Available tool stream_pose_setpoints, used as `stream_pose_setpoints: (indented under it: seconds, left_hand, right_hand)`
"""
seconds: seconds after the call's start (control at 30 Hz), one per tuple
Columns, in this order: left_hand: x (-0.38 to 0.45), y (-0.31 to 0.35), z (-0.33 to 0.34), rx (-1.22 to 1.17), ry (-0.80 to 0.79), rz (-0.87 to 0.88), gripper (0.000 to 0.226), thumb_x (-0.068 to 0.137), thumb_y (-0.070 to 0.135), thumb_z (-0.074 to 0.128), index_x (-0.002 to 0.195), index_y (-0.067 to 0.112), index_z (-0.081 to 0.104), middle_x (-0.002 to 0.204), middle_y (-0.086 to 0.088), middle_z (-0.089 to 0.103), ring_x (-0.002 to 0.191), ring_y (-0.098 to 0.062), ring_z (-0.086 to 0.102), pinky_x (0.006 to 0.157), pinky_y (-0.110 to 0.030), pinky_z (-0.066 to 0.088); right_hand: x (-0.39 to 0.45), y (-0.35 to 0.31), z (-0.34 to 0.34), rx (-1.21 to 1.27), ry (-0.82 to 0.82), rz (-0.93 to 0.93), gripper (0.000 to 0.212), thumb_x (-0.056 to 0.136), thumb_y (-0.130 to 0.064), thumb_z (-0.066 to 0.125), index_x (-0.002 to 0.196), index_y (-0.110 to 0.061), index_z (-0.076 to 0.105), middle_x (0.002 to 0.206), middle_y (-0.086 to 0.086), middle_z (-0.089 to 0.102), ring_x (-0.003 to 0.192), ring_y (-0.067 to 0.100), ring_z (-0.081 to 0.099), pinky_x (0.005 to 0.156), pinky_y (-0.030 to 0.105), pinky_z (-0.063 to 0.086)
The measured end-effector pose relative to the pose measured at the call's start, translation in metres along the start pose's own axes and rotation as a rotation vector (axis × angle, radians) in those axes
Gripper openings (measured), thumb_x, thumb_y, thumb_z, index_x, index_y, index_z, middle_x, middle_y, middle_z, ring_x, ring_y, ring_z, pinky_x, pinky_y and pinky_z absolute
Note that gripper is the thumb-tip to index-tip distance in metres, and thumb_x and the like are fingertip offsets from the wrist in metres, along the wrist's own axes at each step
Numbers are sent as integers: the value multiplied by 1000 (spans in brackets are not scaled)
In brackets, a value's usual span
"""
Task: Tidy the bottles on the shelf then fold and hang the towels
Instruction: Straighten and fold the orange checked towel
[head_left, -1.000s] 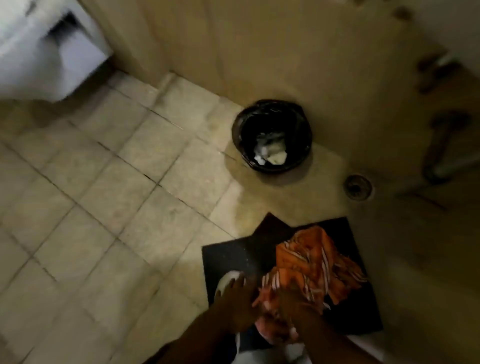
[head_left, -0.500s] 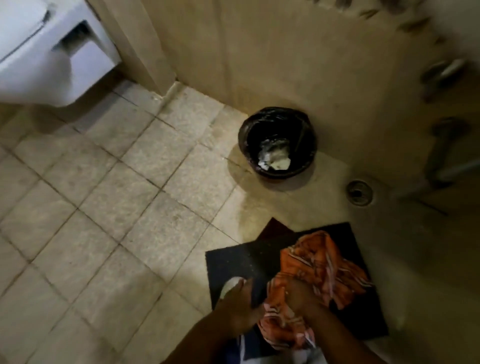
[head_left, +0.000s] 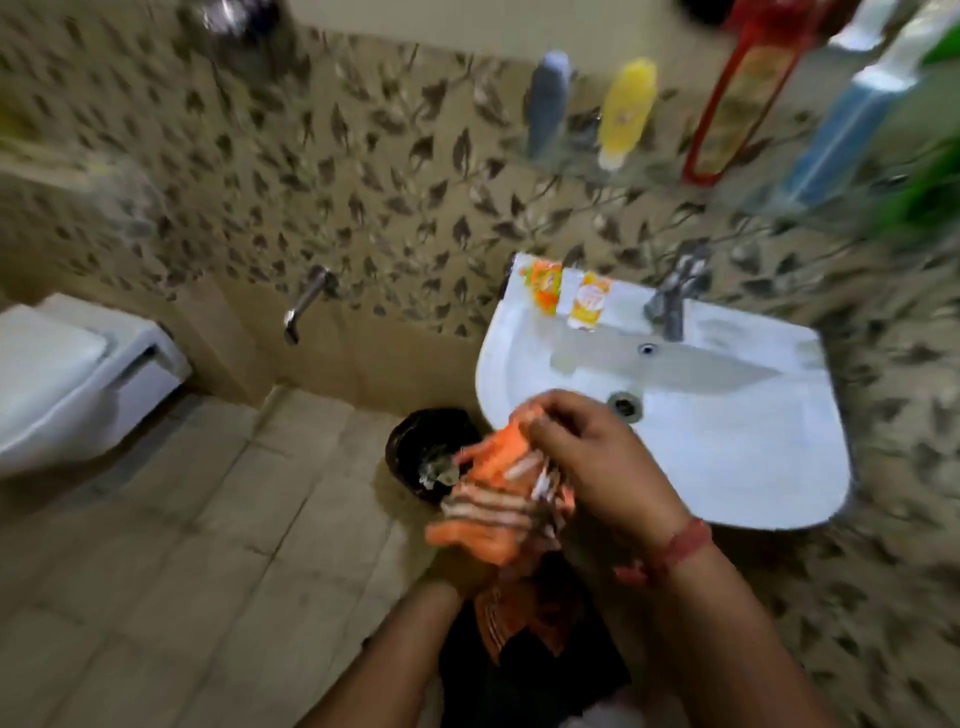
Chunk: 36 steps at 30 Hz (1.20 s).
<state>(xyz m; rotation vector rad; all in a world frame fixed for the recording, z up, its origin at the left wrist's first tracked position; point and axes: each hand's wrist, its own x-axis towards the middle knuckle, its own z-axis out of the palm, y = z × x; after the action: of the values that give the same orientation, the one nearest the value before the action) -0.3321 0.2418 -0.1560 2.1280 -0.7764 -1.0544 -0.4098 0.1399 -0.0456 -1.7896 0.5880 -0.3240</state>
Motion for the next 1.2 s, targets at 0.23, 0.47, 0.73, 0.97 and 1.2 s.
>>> stream_pose_setpoints:
  seconds: [0.23, 0.47, 0.73, 0.97, 1.2]
  left_hand:
    - [-39, 176, -59, -773, 212, 414, 19, 99, 31, 59, 97, 22, 75, 106, 6, 76, 105, -9, 69, 99, -32, 48]
    - [-52, 268, -97, -1143, 91, 659, 67, 79, 59, 74, 128, 13, 67, 134, -15, 64, 126, -31, 60, 113, -53, 40]
    - [-85, 251, -54, -687, -58, 498, 47, 101, 43, 44, 77, 29, 82, 84, 8, 78, 86, -8, 68, 92, -32, 47]
    - [-73, 251, -70, -638, 229, 687, 17, 100, 17, 58, 86, 12, 67, 74, -5, 64, 70, -20, 57, 68, -36, 46]
    - [-61, 240, -90, -711, 13, 637, 27, 92, 23, 66, 114, 8, 64, 95, -7, 74, 86, -24, 69, 72, -39, 57]
  right_hand:
    - [-22, -50, -75, 79, 206, -163, 70, 85, -54, 63, 144, -25, 39, 141, -3, 54, 125, 7, 56, 104, 31, 48]
    - [-43, -87, -110, 197, 204, -272, 34, 89, -25, 67, 120, -14, 67, 119, 6, 72, 115, 25, 65, 105, 51, 46]
    - [-34, -166, -157, 701, 271, -257, 79, 71, -70, 66, 122, -11, 65, 132, 22, 61, 124, 37, 57, 108, 53, 42]
    - [-20, -154, -172, 1012, 364, -140, 57, 92, -42, 57, 126, 4, 60, 125, 28, 63, 115, 42, 63, 102, 58, 46]
    - [-9, -160, -189, 1132, 509, -124, 55, 97, -48, 48, 120, -2, 65, 112, 20, 72, 99, 35, 71, 88, 52, 56]
